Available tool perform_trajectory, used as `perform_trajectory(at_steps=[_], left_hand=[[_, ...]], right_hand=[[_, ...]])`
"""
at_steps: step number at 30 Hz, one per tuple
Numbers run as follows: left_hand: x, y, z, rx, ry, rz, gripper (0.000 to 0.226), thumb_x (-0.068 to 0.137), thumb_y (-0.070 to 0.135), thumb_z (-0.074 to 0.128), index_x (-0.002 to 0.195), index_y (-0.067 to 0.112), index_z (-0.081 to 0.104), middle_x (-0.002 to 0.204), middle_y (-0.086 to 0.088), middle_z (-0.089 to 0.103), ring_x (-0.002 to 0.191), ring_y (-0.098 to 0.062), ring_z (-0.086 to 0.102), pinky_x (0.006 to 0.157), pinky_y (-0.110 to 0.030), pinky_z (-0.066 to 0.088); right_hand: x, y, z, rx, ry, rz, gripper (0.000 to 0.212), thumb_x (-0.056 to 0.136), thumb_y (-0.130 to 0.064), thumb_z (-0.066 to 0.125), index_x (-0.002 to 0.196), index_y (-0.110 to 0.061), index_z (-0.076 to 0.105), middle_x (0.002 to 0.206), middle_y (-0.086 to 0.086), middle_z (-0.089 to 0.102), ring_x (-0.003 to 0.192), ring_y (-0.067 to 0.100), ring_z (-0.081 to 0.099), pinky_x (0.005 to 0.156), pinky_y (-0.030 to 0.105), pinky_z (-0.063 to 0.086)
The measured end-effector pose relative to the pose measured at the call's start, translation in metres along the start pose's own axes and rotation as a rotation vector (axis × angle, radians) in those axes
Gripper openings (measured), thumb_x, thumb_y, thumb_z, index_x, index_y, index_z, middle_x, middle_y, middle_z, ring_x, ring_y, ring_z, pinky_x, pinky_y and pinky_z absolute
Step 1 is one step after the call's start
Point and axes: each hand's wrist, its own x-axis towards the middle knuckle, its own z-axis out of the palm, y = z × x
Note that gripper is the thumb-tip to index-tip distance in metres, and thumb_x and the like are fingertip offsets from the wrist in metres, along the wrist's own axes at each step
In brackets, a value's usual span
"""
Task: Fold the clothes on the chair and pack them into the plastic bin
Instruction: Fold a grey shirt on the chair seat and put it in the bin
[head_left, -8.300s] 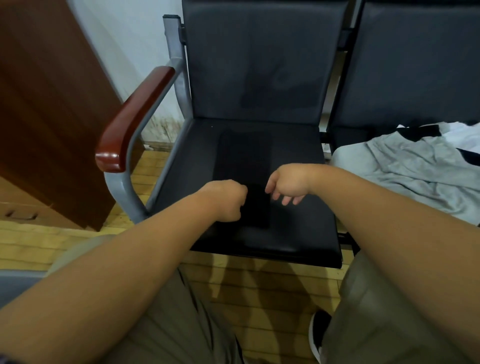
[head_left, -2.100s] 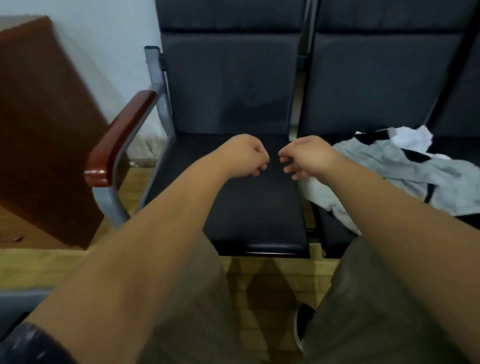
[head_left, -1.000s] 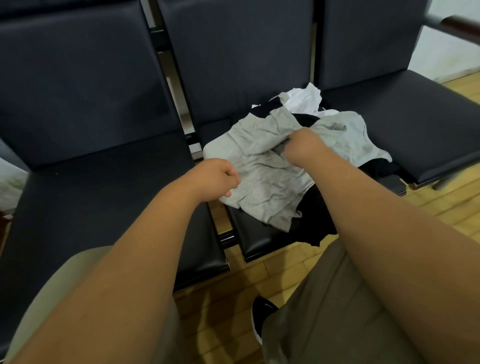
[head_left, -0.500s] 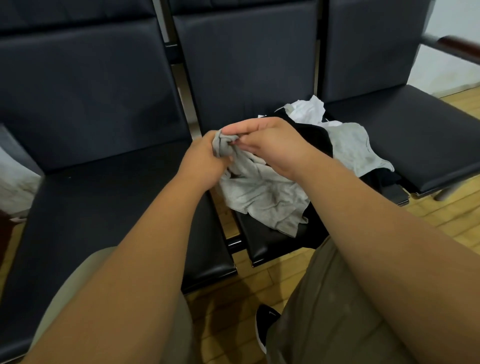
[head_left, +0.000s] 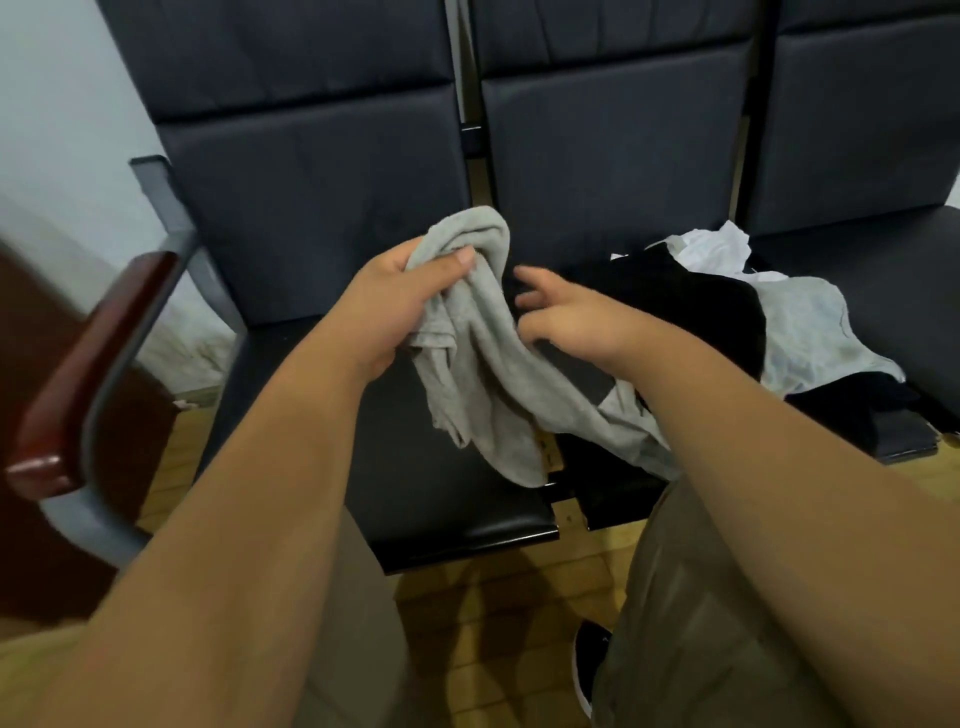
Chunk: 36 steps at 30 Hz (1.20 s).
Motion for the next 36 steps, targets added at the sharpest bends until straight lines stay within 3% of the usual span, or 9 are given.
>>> perform_trajectory(at_steps=[3,8,12,15,19,26,29,33,36], left_hand=[[-0.017,-0.004,-0.035,-0.097,0.085,-0.034,0.027,0.103,0.028,0.069,0.128,0.024,0.074,0.122,-0.003,0.078,0.116,-0.021,0.074,0.103,-0.043,0.057],[-0.045,-0.011,-0.094,-0.142,0.306,-0.031,0.029,0.101,0.023,0.07,0.13,0.026,0.073,0.123,-0.002,0.077,0.117,-0.021,0.073,0.107,-0.047,0.055],[-0.066,-0.017,-0.131,-0.1,0.423,0.015,0.032,0.097,0.019,0.075,0.129,0.025,0.072,0.121,-0.003,0.078,0.114,-0.023,0.074,0.103,-0.051,0.058],[-0.078,-0.018,-0.153,-0.024,0.517,0.01,0.038,0.093,0.012,0.077,0.126,0.03,0.071,0.117,0.003,0.078,0.108,-0.019,0.076,0.096,-0.046,0.062],[-0.089,-0.027,-0.179,0.243,0.579,-0.086,0.048,0.087,0.005,0.078,0.123,0.034,0.066,0.12,0.002,0.07,0.11,-0.023,0.068,0.095,-0.046,0.06],[-0.081,-0.054,-0.193,0.577,0.636,-0.245,0.047,0.092,0.027,0.08,0.132,0.017,0.057,0.117,-0.004,0.065,0.108,-0.025,0.065,0.098,-0.042,0.054],[-0.08,-0.051,-0.165,0.666,0.538,-0.214,0.03,0.095,0.036,0.075,0.096,0.011,0.058,0.086,-0.007,0.066,0.082,-0.027,0.065,0.072,-0.035,0.053],[-0.086,-0.048,-0.12,0.535,-0.087,-0.354,0.044,0.098,0.061,0.064,0.118,0.022,0.071,0.109,0.0,0.077,0.099,-0.014,0.075,0.093,-0.039,0.062],[-0.083,-0.065,-0.099,0.662,-0.215,-0.4,0.051,0.09,0.068,0.069,0.117,0.024,0.063,0.109,0.011,0.07,0.1,-0.008,0.068,0.088,-0.029,0.056]], right_hand=[[0.01,0.0,0.027,-0.093,-0.214,0.108,0.095,0.076,-0.042,0.081,0.16,-0.039,0.037,0.143,-0.007,0.062,0.129,0.019,0.061,0.113,0.046,0.048],[0.008,-0.025,0.072,-0.081,-0.4,-0.015,0.024,0.096,-0.034,0.076,0.117,-0.021,0.077,0.111,0.001,0.08,0.106,0.024,0.076,0.097,0.039,0.061],[0.016,-0.043,0.102,-0.104,-0.265,-0.043,0.036,0.083,-0.048,0.076,0.095,-0.016,0.069,0.096,0.006,0.073,0.092,0.023,0.07,0.093,0.045,0.058],[0.027,-0.052,0.115,0.052,-0.221,-0.034,0.022,0.083,-0.042,0.069,0.091,-0.021,0.069,0.109,0.009,0.076,0.105,0.03,0.073,0.106,0.056,0.052],[0.037,-0.058,0.132,0.26,-0.265,0.023,0.016,0.091,-0.034,0.068,0.078,-0.029,0.061,0.099,0.009,0.065,0.098,0.029,0.065,0.091,0.046,0.054],[0.038,-0.068,0.148,0.419,-0.182,0.086,0.016,0.103,-0.026,0.068,0.104,-0.01,0.069,0.11,0.01,0.078,0.104,0.024,0.076,0.102,0.046,0.059],[0.038,-0.074,0.154,0.678,-0.101,0.146,0.024,0.107,-0.015,0.06,0.125,0.001,0.064,0.12,0.019,0.075,0.106,0.027,0.077,0.097,0.043,0.062],[0.042,-0.08,0.155,1.054,-0.046,0.208,0.033,0.107,-0.008,0.057,0.133,0.012,0.054,0.122,0.027,0.068,0.1,0.032,0.078,0.078,0.041,0.066],[0.048,-0.08,0.154,1.189,-0.014,0.206,0.034,0.105,-0.003,0.058,0.137,0.009,0.052,0.127,0.027,0.064,0.1,0.03,0.077,0.078,0.038,0.066]])
